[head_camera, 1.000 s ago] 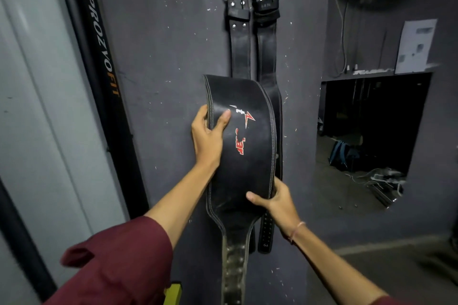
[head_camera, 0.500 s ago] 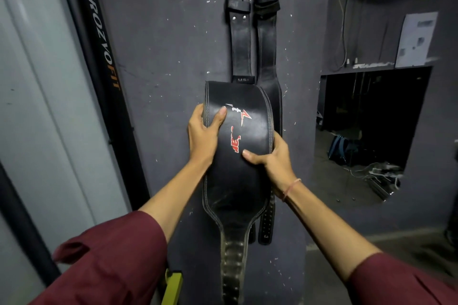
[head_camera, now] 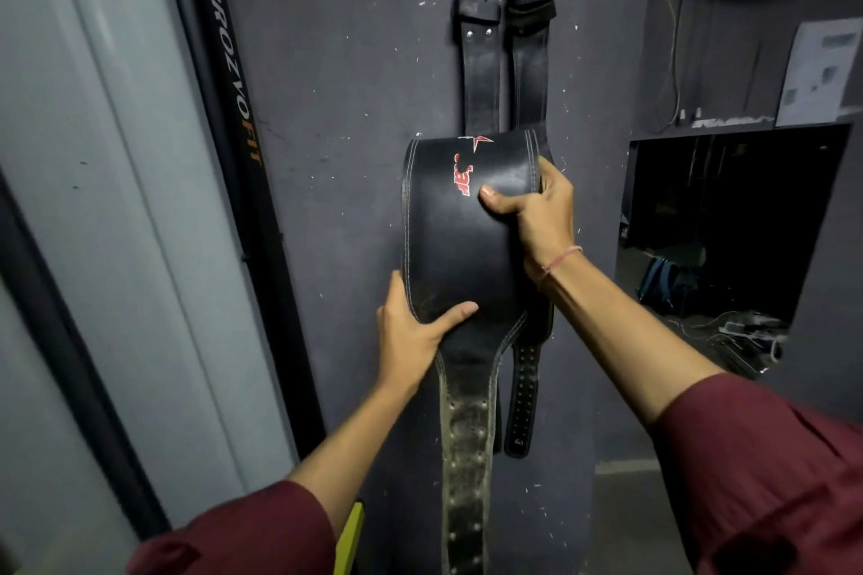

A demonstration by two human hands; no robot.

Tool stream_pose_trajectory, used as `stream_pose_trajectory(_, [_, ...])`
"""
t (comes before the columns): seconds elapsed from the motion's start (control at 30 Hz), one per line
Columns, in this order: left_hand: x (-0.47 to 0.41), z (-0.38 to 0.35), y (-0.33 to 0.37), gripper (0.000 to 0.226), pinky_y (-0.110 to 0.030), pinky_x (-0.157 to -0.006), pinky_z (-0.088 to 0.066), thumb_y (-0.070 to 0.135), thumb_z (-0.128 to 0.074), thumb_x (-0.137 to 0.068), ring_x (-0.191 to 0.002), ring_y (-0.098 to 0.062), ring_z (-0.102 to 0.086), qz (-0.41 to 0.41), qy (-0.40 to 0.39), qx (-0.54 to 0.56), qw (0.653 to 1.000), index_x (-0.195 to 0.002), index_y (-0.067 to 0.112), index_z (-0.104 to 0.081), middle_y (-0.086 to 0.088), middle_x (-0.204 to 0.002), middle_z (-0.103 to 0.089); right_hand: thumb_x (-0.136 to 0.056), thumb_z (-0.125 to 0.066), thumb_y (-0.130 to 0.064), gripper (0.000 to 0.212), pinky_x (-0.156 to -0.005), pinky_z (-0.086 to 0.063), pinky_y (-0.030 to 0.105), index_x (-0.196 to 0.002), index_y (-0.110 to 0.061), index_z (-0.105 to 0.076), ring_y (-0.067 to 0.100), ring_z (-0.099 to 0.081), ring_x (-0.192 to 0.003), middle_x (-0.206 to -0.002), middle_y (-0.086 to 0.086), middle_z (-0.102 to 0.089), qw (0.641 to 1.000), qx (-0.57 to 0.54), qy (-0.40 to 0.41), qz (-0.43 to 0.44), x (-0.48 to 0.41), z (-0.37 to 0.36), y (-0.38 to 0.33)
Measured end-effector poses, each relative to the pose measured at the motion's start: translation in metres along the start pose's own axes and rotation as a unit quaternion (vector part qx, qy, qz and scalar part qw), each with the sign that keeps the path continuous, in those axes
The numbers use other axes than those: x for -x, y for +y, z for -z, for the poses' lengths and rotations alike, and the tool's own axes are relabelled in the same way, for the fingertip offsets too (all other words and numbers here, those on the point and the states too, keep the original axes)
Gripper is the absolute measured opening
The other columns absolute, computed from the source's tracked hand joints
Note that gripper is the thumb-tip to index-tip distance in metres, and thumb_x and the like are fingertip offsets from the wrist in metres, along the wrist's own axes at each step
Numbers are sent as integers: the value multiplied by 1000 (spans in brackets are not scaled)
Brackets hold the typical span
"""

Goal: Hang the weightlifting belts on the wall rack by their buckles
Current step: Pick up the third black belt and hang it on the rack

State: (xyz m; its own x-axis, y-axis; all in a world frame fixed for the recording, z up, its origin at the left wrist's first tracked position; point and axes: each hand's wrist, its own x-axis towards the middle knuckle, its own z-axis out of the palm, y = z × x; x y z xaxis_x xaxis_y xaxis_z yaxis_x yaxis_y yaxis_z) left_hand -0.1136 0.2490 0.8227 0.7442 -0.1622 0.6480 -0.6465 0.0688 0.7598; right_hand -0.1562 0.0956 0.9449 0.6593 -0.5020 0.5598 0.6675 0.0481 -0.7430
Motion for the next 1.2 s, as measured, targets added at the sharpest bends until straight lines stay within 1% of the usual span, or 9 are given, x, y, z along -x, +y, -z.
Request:
stream_pose_trajectory(0.17, [-29, -5, 30, 31, -28, -90, -56, 34, -75, -85, -99, -6, -70, -1, 43, 27, 999, -107, 13, -70, 6, -103, -75, -64, -71, 23, 47, -70, -58, 30, -105, 2, -63, 19, -71, -81, -91, 11, -72, 1000, 17, -19, 2, 10, 9, 2])
stream_pose_trajectory(0.3, [-70, -11, 63, 45, -31, -82, -61, 48, -77, -79, -92, -12, -74, 133, 6, 52, 990, -107, 14, -69, 1, -98, -77, -65, -69, 24, 51, -71, -59, 29, -112, 4, -61, 19, -73, -84, -95, 11, -73, 999, 27, -47, -10, 28, 19, 1])
stream_pose_trajectory(0.43, [-96, -8, 68, 72, -48, -83, -60, 55, -74, -78, -102, -32, -72, 312, -82, 223, 920, -126, 4, -59, -18, -114, -72, -63, -72, 24, 57, -78, -59, 36, -114, 3, -60, 27, -72, -94, -103, 16, -72, 996, 41, -73, -15, 35, 41, 2])
stream_pose_trajectory(0.53, [-104, -12, 72, 57, -52, -74, -61, 33, -69, -87, -103, -38, -69, 348, -67, 290, 889, -130, -1, -58, -23, -121, -68, -64, -75, 20, 58, -83, -59, 39, -116, -1, -61, 29, -71, -99, -107, 16, -72, 989, 91, -107, -43, 42, 60, 5])
stream_pose_trajectory(0.63, [-93, -22, 70, 32, -47, -64, -62, 7, -63, -90, -83, -35, -71, 321, -28, 304, 897, -120, -2, -61, -25, -111, -68, -74, -80, 0, 44, -84, -59, 39, -113, -4, -60, 24, -72, -93, -104, 11, -73, 982, 125, -114, -79, 45, 65, 2])
stream_pose_trajectory(0.8, [-76, -29, 57, 45, -51, -75, -61, -18, -58, -70, -89, -40, -72, 303, -25, 316, 899, -112, -1, -59, -23, -108, -70, -75, -82, -44, 56, -75, -56, 30, -103, -6, -52, 14, -68, -84, -98, 2, -69, 962, 223, -28, -156, 18, 53, -5])
stream_pose_trajectory(0.9, [-81, -23, 67, 11, -37, -68, -62, 1, -61, -74, -76, -32, -71, 336, -46, 305, 890, -84, 2, -66, -16, -94, -71, -76, -83, -29, 46, -83, -57, 40, -107, -9, -56, 25, -71, -92, -102, 9, -72, 969, 216, -30, -119, 16, 58, 8])
stream_pose_trajectory(1.0, [-98, -19, 69, 51, -55, -83, -59, 25, -79, -75, -97, -37, -72, 280, -23, 267, 922, -116, -2, -65, -22, -110, -72, -80, -80, -12, 45, -88, -58, 39, -117, -8, -55, 24, -71, -98, -109, 11, -71, 981, 161, -65, -84, 33, 66, 19])
stream_pose_trajectory(1.2, [-94, -23, 58, 17, -63, -97, -49, 13, -76, -76, -100, -39, -69, 171, 39, 235, 956, -88, 6, -66, -18, -92, -67, -59, -90, 2, 81, -98, -53, 35, -128, -13, -51, 24, -66, -115, -121, 3, -69, 973, 153, -116, -129, 89, 97, 67])
